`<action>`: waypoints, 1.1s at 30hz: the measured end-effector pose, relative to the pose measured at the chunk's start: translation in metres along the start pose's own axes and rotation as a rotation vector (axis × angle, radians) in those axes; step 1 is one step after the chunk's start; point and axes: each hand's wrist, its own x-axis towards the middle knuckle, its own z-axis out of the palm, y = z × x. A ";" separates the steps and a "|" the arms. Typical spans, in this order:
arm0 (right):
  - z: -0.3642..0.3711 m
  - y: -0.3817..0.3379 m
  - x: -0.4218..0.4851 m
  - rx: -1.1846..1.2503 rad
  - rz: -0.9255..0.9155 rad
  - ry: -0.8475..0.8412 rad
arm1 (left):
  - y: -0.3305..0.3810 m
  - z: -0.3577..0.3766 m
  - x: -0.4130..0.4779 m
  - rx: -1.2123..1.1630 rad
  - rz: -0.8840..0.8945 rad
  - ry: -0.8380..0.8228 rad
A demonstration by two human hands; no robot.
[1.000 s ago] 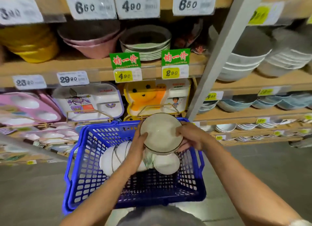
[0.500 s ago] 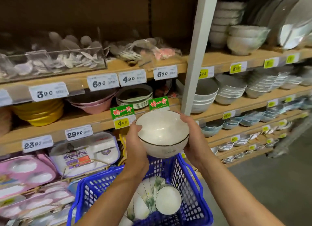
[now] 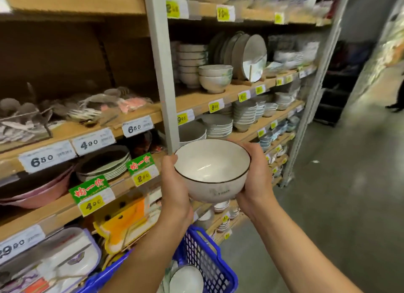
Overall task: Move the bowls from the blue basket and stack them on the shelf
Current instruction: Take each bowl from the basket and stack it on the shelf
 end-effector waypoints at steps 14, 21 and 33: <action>-0.168 -0.120 0.076 -0.073 -0.089 0.156 | -0.092 0.206 0.012 -0.003 -0.125 -0.164; -0.207 -0.133 0.125 -0.063 -0.033 0.162 | -0.124 0.248 0.039 -0.009 -0.174 -0.134; -0.152 -0.130 0.247 -0.034 0.034 0.010 | -0.100 0.263 0.156 -0.005 -0.075 -0.013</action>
